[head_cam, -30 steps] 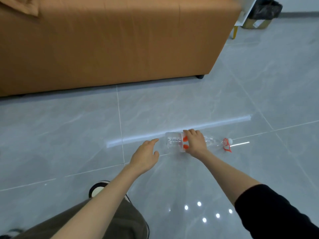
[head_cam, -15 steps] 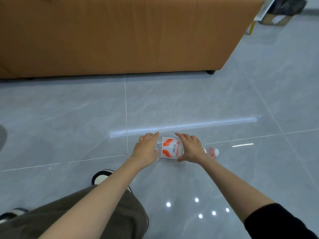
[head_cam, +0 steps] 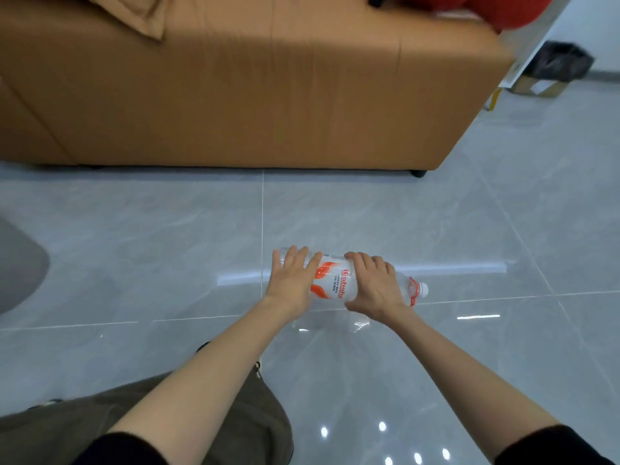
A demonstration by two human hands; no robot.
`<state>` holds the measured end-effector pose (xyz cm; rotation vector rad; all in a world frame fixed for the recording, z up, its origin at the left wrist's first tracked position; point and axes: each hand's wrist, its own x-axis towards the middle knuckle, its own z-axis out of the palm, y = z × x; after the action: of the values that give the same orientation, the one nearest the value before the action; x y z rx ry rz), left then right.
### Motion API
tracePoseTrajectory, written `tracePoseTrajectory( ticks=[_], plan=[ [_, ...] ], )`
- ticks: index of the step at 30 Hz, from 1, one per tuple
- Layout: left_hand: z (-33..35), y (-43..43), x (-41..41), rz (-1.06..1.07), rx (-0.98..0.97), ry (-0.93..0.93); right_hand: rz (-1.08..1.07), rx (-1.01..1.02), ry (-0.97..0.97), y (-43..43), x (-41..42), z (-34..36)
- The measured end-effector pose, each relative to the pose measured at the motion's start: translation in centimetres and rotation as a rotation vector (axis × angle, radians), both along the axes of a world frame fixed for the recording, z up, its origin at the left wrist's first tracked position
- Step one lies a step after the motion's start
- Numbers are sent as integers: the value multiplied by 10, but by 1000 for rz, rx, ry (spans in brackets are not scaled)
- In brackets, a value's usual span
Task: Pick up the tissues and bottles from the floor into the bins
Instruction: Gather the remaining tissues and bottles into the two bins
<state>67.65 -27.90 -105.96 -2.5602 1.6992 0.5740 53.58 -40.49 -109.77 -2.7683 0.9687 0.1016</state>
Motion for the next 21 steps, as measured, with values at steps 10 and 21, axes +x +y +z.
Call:
tracePoseTrajectory(
  ticks=[10, 21],
  plan=[
    [115, 8, 80, -42, -169, -286, 174, -231, -252, 18, 77, 125],
    [234, 129, 172, 176, -257, -442, 404, -302, -526, 106, 181, 237]
  ],
)
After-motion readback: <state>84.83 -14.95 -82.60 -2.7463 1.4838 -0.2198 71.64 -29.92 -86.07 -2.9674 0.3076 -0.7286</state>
